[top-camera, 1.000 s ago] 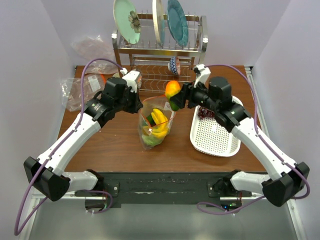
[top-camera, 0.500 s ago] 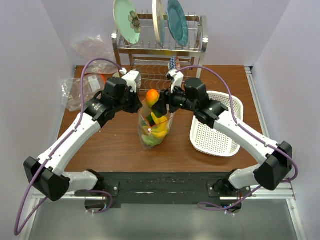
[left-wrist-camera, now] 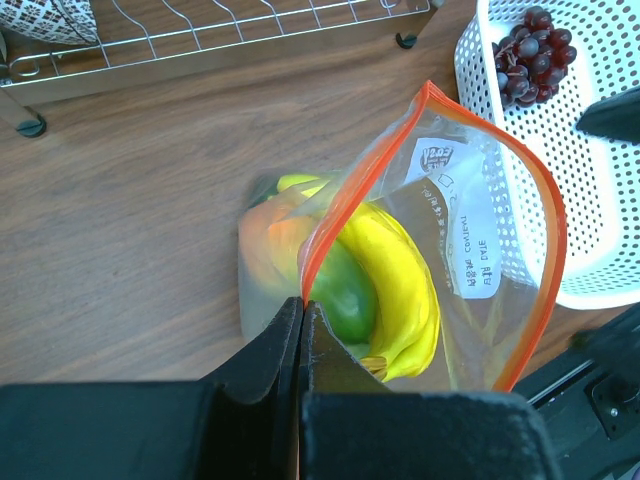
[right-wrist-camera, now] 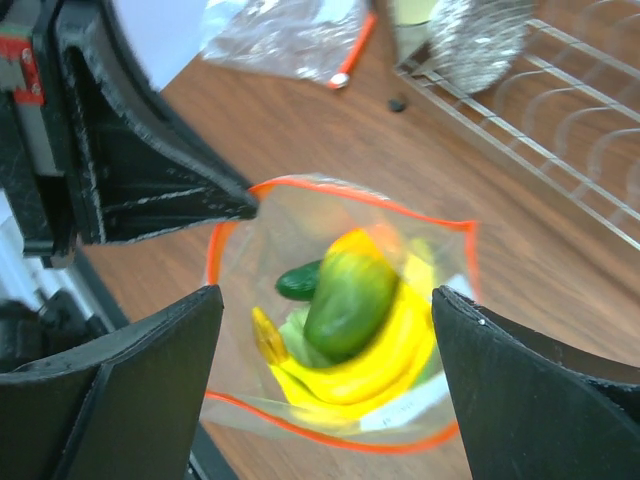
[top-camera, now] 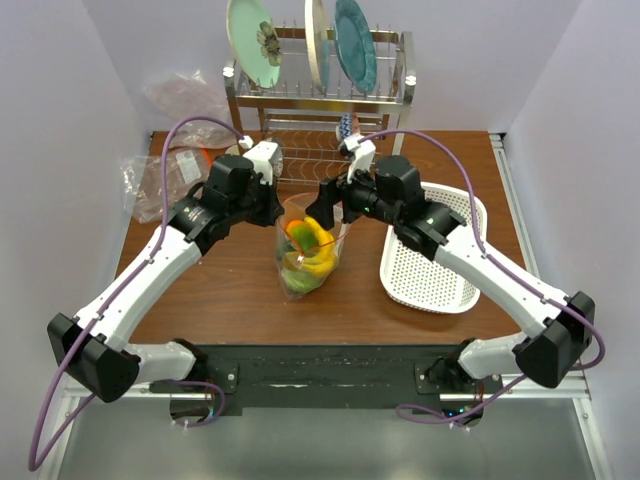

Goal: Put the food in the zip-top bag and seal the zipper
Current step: Place the fake fruit in the zipper food storage bag, then pick up the fake fruit from the bin.

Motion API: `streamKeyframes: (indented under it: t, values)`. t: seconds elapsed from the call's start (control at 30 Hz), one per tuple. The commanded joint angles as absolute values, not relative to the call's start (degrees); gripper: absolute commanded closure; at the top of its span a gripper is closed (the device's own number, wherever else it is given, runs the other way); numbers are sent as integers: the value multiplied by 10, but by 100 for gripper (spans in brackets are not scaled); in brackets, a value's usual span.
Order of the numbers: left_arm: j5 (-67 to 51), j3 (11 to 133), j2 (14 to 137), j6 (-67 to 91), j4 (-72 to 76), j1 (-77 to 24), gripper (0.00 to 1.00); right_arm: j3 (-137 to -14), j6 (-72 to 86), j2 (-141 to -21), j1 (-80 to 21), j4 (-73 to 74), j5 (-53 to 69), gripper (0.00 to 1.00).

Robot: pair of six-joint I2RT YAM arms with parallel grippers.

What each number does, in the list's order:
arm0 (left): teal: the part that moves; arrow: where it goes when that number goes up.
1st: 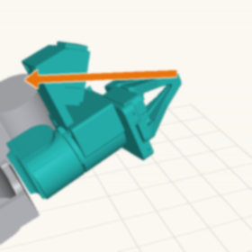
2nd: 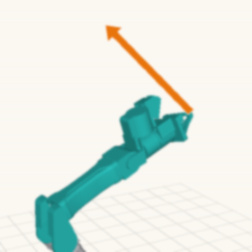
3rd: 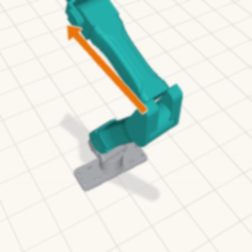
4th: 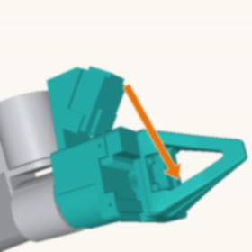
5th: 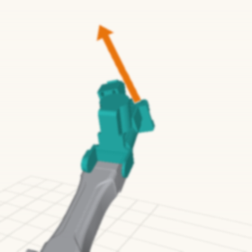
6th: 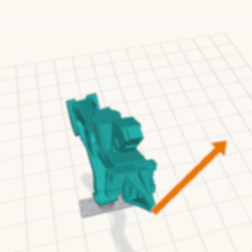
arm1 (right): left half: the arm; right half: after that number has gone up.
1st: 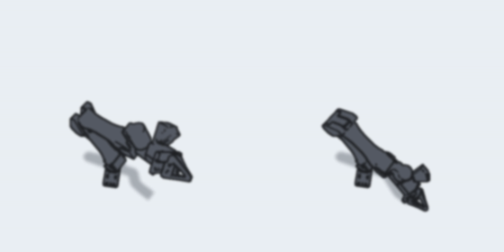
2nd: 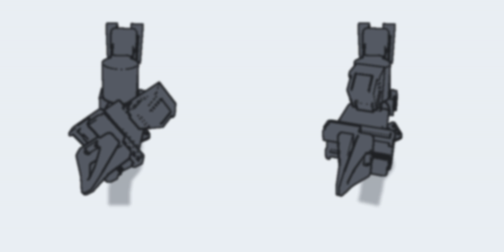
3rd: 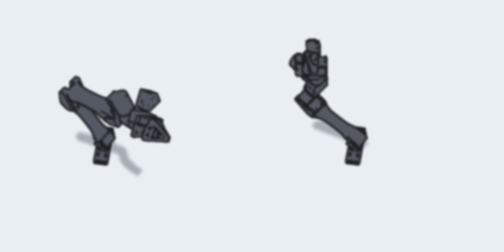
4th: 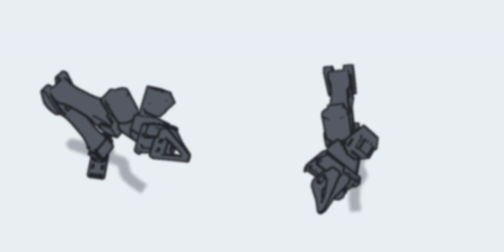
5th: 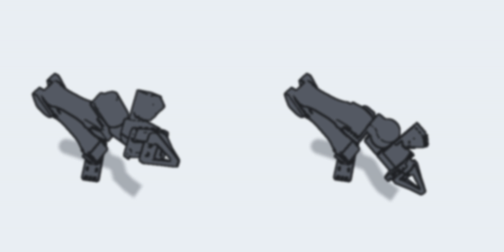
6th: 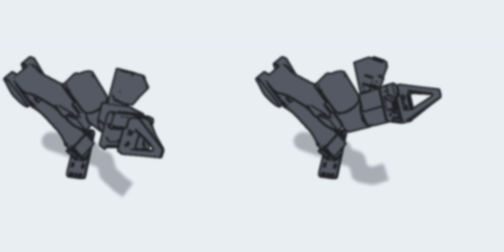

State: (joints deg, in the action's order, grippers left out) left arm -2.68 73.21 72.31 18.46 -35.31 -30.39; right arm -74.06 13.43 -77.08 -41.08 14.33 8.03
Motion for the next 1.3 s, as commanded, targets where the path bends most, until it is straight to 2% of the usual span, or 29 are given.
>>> streamKeyframes:
  t: [0.0,0.13,0.23,0.4,0.63,0.77,0.93,1.27]
  values:
    - [-20,751,712,185,-337,-301,100,-787,133,-738,-409,212,-51,14]
    - [-21,749,711,185,-338,-301,100,-791,156,-733,-377,282,-132,18]
    - [-20,747,711,185,-337,-301,100,-763,198,-726,-303,313,-108,17]
    - [-22,747,711,185,-332,-301,100,-713,242,-729,-185,322,-92,2]
    - [-25,745,710,186,-332,-301,100,-667,304,-794,-90,281,-71,1]
    - [-25,742,708,187,-332,-301,100,-650,360,-826,-76,251,-76,1]
    - [-27,739,708,188,-330,-301,100,-646,433,-872,-76,248,-141,1]
    - [-26,737,707,187,-330,-301,100,-640,460,-925,-67,215,-170,1]
